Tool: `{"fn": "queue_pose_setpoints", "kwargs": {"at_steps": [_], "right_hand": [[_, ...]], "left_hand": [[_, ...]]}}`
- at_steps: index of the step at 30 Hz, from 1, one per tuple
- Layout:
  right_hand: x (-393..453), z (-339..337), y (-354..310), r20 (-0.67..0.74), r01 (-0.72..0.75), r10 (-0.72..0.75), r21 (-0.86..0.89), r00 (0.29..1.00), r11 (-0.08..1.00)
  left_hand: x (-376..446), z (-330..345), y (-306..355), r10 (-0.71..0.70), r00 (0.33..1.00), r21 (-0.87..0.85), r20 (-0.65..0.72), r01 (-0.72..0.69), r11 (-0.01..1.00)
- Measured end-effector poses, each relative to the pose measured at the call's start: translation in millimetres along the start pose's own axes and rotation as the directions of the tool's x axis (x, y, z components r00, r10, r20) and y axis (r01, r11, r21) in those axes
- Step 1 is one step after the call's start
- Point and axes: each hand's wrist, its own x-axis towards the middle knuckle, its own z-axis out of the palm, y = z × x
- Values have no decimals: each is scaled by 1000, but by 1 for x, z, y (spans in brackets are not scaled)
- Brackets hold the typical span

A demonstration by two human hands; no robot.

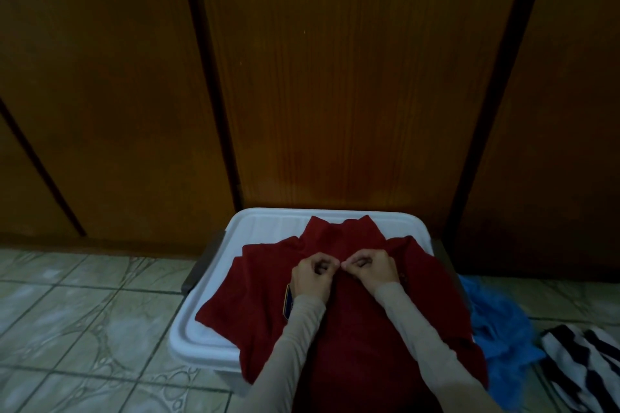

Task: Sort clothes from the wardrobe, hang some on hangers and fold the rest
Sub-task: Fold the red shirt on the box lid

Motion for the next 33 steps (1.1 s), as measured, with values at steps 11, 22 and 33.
{"fn": "queue_pose_setpoints", "kwargs": {"at_steps": [11,22,33], "right_hand": [[0,7,3,-33,-3,-2,-164,999,986],[3,7,-1,69,43,-24,-288,997,957],[4,0,0,84,52,-32,-258,996,965]], "left_hand": [[2,6,-3,25,999,311,43,-37,950],[1,9,-2,58,996,108,-67,-51,993],[6,6,-4,14,999,-1,-45,-14,1000]]}}
